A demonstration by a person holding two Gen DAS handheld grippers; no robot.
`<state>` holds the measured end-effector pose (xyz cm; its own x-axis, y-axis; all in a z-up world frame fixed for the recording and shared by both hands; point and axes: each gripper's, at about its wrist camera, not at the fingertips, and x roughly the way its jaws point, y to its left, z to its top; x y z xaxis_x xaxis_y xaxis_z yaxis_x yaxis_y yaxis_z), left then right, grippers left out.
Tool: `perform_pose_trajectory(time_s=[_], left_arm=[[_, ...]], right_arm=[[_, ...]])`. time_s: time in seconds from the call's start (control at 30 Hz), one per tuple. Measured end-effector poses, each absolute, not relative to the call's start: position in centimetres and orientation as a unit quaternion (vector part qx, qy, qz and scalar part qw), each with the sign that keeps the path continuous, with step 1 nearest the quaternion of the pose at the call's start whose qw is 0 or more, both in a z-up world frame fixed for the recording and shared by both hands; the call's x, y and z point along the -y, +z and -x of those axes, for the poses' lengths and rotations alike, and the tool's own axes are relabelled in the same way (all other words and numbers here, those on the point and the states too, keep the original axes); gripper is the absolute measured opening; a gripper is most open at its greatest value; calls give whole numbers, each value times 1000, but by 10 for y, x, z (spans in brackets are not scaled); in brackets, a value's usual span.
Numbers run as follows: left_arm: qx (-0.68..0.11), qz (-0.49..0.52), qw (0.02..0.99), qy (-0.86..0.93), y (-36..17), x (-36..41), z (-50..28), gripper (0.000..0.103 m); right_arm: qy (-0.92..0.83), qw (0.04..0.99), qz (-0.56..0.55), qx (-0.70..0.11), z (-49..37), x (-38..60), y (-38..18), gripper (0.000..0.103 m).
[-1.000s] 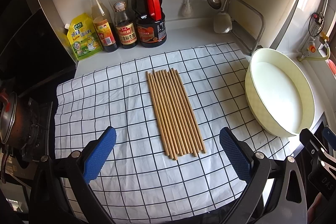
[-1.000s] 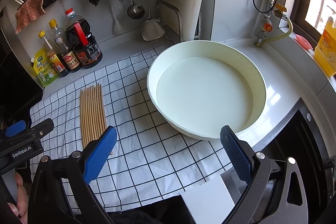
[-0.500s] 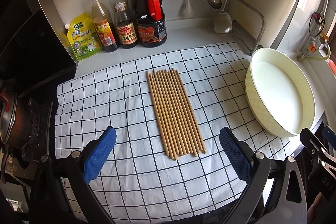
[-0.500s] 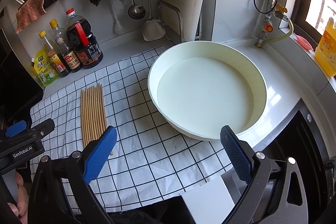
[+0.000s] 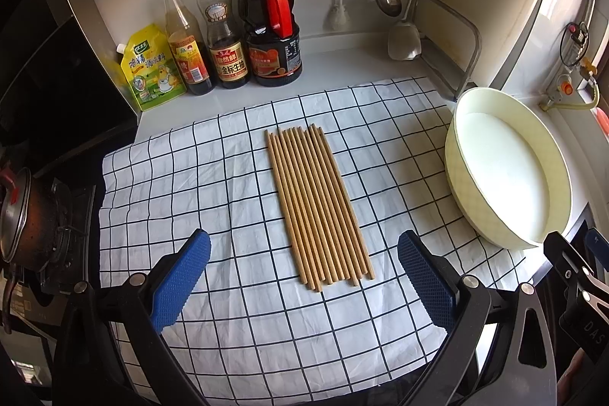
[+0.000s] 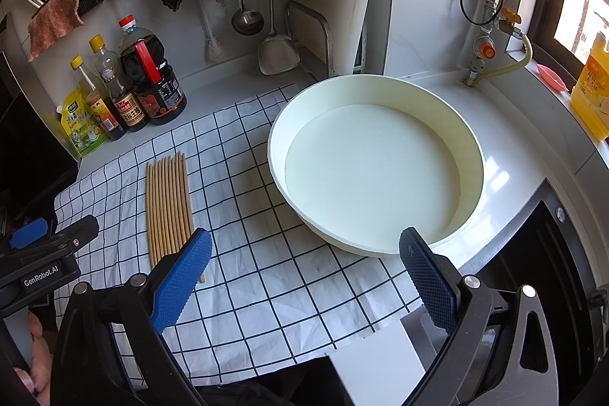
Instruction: Organize utensils
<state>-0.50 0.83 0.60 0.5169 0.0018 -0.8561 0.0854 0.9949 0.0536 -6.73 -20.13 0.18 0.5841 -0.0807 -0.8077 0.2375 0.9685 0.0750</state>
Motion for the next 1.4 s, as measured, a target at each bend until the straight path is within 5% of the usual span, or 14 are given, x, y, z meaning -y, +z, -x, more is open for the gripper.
perform_pose_trajectory(time_s=[0.43,0.87,1.4], left_arm=[[-519,-32,854,-29,-17,-30,-2,97],[-542,-37,839,27,-98,-94,-32,97],[-529,-31,848,7,-134,-89,-67,97]], right_arm=[[-32,894,-94,-438,58,181,-9,94],[36,879,-45,-473,8,126,-88,94],[-1,869,15,-494,-66,99,-157,94]])
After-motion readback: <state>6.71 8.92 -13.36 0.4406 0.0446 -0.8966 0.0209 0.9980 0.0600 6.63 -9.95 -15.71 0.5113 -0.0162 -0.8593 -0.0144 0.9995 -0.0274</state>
